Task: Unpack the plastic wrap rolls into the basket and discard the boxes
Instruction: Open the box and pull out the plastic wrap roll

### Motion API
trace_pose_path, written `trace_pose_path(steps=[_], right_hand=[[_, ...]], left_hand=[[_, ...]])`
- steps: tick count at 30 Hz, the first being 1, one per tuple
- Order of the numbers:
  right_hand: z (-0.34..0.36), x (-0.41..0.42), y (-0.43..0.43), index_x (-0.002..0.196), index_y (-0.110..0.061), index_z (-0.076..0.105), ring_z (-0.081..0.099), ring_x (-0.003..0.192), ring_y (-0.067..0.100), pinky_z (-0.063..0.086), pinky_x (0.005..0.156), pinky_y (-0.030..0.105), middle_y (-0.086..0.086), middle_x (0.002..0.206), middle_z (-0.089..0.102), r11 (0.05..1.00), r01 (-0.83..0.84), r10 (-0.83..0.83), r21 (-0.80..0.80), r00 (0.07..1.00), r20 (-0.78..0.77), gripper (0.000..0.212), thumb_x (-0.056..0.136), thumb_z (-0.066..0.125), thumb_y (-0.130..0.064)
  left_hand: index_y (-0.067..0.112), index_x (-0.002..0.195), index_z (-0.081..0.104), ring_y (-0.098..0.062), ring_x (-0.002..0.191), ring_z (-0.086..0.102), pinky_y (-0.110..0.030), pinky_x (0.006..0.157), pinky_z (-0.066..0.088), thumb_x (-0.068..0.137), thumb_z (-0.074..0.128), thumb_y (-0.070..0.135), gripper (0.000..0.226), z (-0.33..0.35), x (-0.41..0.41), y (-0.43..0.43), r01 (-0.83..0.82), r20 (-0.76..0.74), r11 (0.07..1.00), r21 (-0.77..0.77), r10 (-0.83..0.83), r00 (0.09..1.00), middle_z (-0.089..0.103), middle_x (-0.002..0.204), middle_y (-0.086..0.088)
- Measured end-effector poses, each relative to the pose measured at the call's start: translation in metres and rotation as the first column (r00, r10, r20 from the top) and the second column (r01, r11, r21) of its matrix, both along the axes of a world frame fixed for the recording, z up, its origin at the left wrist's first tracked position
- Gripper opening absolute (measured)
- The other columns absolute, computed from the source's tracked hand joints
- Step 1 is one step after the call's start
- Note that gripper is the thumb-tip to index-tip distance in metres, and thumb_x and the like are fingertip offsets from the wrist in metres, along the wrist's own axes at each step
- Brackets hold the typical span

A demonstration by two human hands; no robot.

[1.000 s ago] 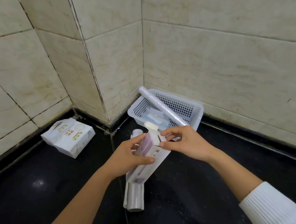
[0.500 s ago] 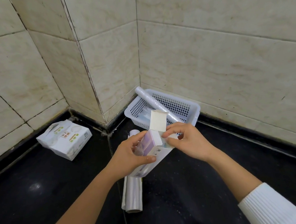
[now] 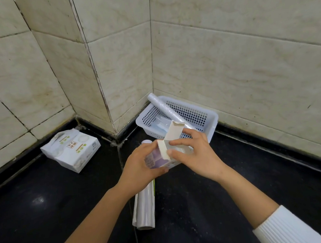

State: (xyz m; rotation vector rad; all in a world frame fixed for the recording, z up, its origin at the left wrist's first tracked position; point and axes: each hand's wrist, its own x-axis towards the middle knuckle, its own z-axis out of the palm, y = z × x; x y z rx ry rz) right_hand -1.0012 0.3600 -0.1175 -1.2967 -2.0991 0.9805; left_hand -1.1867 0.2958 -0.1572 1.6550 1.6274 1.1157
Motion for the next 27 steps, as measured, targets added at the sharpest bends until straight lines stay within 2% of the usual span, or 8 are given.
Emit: trace_pose_path(steps=[2,5,9,16,19,21,23,27], right_hand=[[0.000,0.000,0.000,0.111,-0.043,0.068,0.018,0.139,0.011,0.019,0.116,0.038,-0.007,0.147,0.037,1.000,0.021,-0.021,0.014,1.000,-0.009,0.035,0.077,0.069,-0.046],[-0.002,0.001,0.000,0.118,-0.035,0.068,0.017,0.140,0.011,0.014,0.110,0.033,-0.010,0.150,0.034,0.997,0.044,-0.047,0.060,0.998,0.047,0.047,0.073,0.077,-0.043],[0.003,0.001,0.003,0.122,-0.030,0.067,0.018,0.140,0.015,0.019,0.116,0.045,-0.006,0.148,0.038,0.999,0.037,-0.037,0.008,0.998,0.043,0.059,0.067,0.077,-0.047],[-0.002,-0.005,0.012,0.085,-0.024,0.072,0.038,0.126,0.021,0.037,0.105,0.048,0.000,0.120,0.060,0.999,0.031,-0.030,0.012,0.999,-0.036,0.025,0.065,0.085,-0.032],[-0.006,-0.007,0.009,0.086,-0.023,0.071,0.038,0.119,0.017,0.040,0.100,0.042,-0.017,0.108,0.054,0.997,0.048,-0.043,0.056,0.994,-0.098,0.027,0.064,0.084,-0.031],[-0.007,-0.008,0.012,0.086,-0.016,0.075,0.046,0.115,0.020,0.044,0.096,0.043,-0.014,0.107,0.059,0.998,0.024,-0.020,0.055,0.996,-0.087,0.024,0.067,0.082,-0.027],[-0.006,-0.009,0.014,0.084,-0.018,0.076,0.061,0.101,0.016,0.051,0.092,0.043,-0.003,0.099,0.069,0.997,-0.040,0.027,-0.062,0.981,-0.193,0.015,0.071,0.080,-0.014],[-0.002,-0.010,0.010,0.079,-0.030,0.071,0.061,0.074,0.003,0.053,0.073,0.029,-0.012,0.077,0.067,0.981,-0.101,0.037,-0.165,0.934,-0.356,0.027,0.075,0.073,-0.003]], left_hand=[[0.053,0.126,0.048,-0.007,0.115,0.053,-0.033,0.098,0.047,0.065,0.082,0.031,0.073,-0.002,-0.001,0.001,-0.025,-0.025,1.000,0.016,0.026,0.999,0.055,0.116,0.022],[0.047,0.132,0.046,-0.006,0.114,0.051,-0.025,0.093,0.045,0.066,0.080,0.035,0.076,-0.005,-0.003,0.003,-0.037,-0.104,0.998,0.051,0.042,0.994,0.053,0.117,0.025],[0.053,0.133,0.041,-0.001,0.112,0.047,-0.012,0.087,0.037,0.067,0.080,0.032,0.080,-0.007,-0.004,0.005,-0.055,-0.181,0.993,0.102,0.073,0.981,0.049,0.117,0.030],[0.043,0.136,0.043,-0.002,0.111,0.046,-0.011,0.088,0.035,0.069,0.079,0.033,0.077,-0.007,-0.001,0.008,-0.048,-0.269,0.985,0.165,0.092,0.959,0.050,0.118,0.025],[0.040,0.136,0.046,-0.002,0.111,0.046,-0.013,0.090,0.037,0.069,0.081,0.029,0.076,-0.007,-0.001,0.008,-0.068,-0.252,0.979,0.193,0.117,0.961,0.052,0.118,0.022],[0.038,0.136,0.047,-0.005,0.112,0.047,-0.017,0.091,0.040,0.069,0.082,0.027,0.075,-0.006,-0.002,0.008,-0.066,-0.263,0.975,0.213,0.122,0.957,0.053,0.120,0.018],[0.036,0.135,0.049,-0.006,0.113,0.047,-0.018,0.091,0.042,0.070,0.082,0.027,0.074,-0.004,-0.002,0.009,-0.059,-0.285,0.970,0.237,0.127,0.950,0.053,0.121,0.016],[0.033,0.135,0.050,-0.006,0.113,0.047,-0.013,0.093,0.038,0.071,0.081,0.027,0.072,-0.001,-0.001,0.011,-0.038,-0.295,0.966,0.257,0.116,0.948,0.054,0.122,0.014]])
